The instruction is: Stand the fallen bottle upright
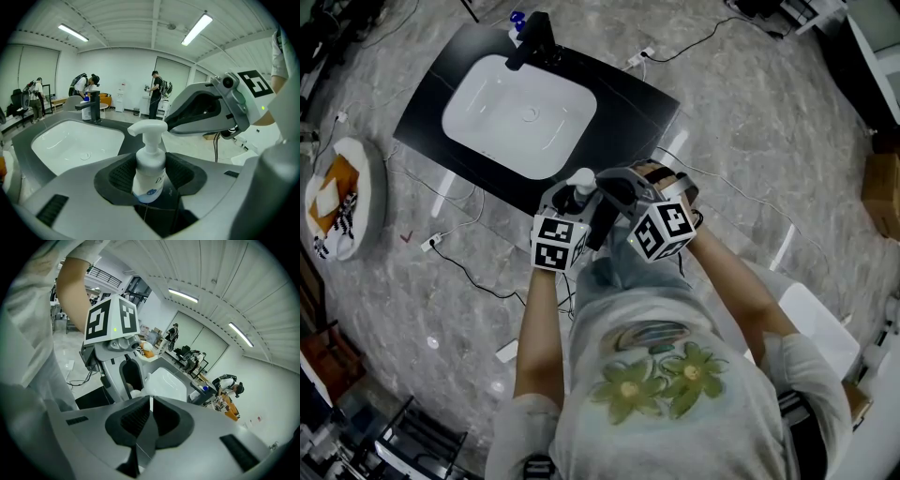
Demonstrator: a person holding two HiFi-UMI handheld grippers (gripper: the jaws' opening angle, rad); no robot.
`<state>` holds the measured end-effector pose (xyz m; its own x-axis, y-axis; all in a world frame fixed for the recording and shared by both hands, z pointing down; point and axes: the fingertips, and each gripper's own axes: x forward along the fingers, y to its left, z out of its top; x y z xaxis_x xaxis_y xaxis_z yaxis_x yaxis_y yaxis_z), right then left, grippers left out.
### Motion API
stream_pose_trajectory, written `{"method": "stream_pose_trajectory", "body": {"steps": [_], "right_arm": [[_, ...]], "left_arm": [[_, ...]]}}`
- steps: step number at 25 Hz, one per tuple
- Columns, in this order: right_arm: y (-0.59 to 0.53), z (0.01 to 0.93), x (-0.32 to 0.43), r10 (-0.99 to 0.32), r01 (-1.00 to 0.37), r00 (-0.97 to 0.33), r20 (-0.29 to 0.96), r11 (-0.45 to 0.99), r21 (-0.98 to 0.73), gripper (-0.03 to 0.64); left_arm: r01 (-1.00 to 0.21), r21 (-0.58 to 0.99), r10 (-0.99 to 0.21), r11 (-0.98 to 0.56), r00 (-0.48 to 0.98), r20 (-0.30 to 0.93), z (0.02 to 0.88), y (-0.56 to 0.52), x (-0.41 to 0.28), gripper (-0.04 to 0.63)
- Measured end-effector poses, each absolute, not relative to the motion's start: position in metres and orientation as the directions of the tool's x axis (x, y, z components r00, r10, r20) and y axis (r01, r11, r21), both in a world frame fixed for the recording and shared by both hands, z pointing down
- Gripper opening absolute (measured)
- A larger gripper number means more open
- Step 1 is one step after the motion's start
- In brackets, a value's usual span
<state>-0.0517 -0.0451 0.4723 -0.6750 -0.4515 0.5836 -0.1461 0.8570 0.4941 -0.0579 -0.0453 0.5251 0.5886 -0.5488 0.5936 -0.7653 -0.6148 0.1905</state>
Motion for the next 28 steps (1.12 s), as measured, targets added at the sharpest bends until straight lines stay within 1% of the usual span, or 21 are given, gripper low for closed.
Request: {"method": "stream_pose_trajectory", "body": {"steps": [9, 22, 28], "right_arm": [[-0.030, 0.472, -0.050, -0.452, -0.154, -0.678, 0.580, 0.858, 0.489, 0.052], [-0.013, 0.473, -0.052, -0.453, -0.178, -0.671, 0.587, 0.867, 0.466, 0.052], [-0.004, 0.470, -0.051, -0.464, -0.237, -0.666, 0.584, 0.874, 0.424, 0.052]], "left_arm": [[-0.765, 0.152, -0.566, -0.626, 0.579, 0.587, 0.525, -0.035, -0.057, 0.219], [-0.748, 0.116, -0.556, -0.654, 0.579, 0.597, 0.526, -0.022, -0.060, 0.219], [-0.738, 0.088, -0.556, -0.670, 0.576, 0.599, 0.527, -0.016, -0.061, 0.219]]}}
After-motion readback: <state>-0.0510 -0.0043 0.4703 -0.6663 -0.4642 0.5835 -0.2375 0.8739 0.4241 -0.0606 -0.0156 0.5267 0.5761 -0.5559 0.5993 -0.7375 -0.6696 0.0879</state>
